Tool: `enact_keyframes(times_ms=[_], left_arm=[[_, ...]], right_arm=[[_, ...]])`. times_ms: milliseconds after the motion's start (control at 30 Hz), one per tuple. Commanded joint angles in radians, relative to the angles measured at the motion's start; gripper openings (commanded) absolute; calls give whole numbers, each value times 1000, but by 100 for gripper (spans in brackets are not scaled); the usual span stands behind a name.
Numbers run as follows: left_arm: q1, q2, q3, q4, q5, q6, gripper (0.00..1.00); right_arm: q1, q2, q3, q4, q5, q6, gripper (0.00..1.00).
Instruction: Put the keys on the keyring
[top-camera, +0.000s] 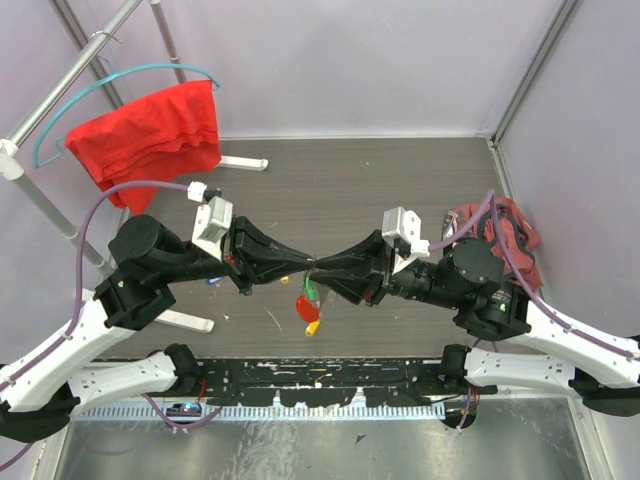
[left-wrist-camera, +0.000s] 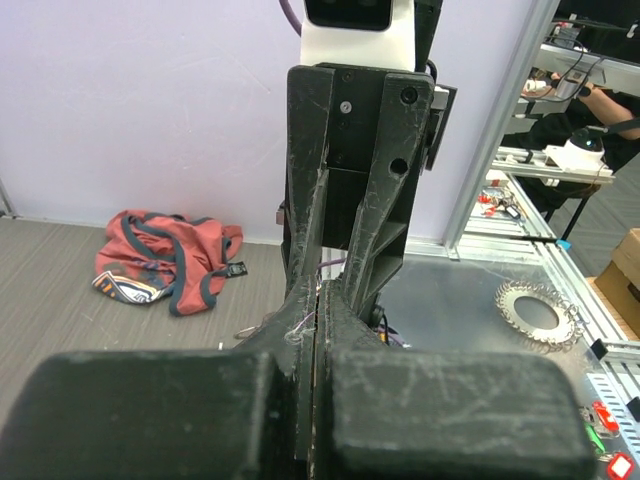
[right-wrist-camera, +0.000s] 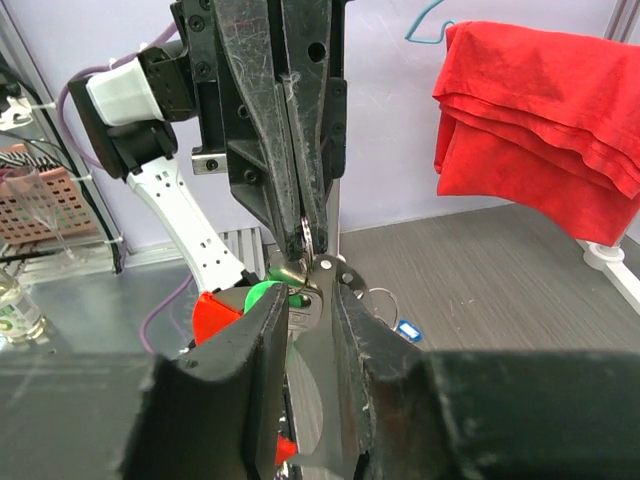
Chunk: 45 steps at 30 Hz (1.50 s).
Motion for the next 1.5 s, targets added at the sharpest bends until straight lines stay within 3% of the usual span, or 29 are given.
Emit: enact_keyframes(times_ms=[0, 1233, 1467], left_arm=[[-3, -2, 8, 67, 21, -20, 0], [-2, 13, 9, 69, 33, -22, 0], [-3, 15, 10, 70, 38, -21, 0]], right_arm=[[5, -7, 42, 80, -21, -30, 29], [5, 4, 45, 106, -50, -37, 17], [5, 7, 45, 105, -53, -38, 1]])
